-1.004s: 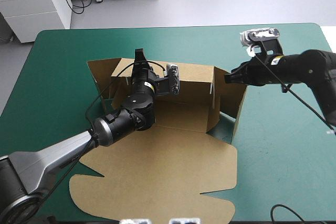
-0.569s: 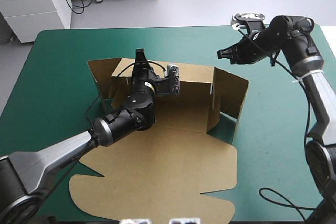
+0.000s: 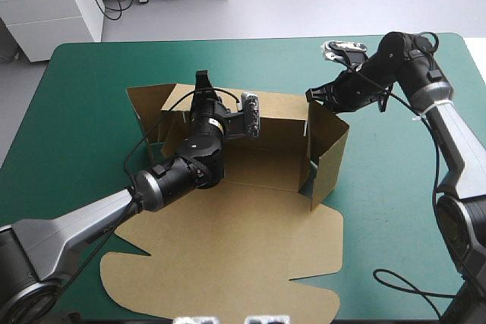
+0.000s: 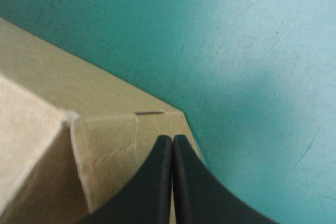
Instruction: Fold the box
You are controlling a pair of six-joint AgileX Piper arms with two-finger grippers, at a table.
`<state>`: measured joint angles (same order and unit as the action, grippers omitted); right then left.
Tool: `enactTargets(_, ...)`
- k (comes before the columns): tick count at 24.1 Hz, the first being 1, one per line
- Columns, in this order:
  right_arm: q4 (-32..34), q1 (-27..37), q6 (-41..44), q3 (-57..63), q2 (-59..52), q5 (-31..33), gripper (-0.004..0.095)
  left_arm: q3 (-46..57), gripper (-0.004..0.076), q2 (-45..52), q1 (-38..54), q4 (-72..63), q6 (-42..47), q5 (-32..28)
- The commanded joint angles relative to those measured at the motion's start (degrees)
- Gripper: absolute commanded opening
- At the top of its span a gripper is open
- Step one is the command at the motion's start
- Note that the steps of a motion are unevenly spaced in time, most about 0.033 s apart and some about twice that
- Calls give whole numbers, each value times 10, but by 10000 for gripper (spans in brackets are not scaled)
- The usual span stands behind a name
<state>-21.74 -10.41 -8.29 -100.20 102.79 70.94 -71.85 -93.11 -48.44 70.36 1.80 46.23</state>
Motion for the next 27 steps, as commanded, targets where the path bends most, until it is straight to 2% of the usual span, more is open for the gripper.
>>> enactTargets(1, -20, 1, -33, 21, -59, 6, -18, -14, 15, 21, 1, -11, 16, 12)
enactTargets(3, -31, 1, -53, 51, -79, 6, -18, -14, 15, 20, 1, 0, 20, 10)
enactTargets(6, -78, 1, -127, 121, -109, -11, -19, -17, 15, 16, 1, 13, 24, 15)
enactTargets(13, -173, 0, -255, 302, -206, -184, -17, -17, 15, 15, 1, 12, 24, 11)
enactTargets(16, -203, -7, -311, 345, -236, -239, -17, -17, 15, 15, 1, 12, 24, 10)
enactTargets(21, -242, -51, -414, 405, -266, -318, -17, -17, 15, 15, 1, 6, 24, 10)
enactTargets(24, -242, -83, -433, 433, -278, -371, -17, -17, 15, 15, 1, 4, 24, 12)
enactTargets(27, -237, -98, -447, 446, -281, -381, -19, -17, 15, 15, 1, 4, 24, 12)
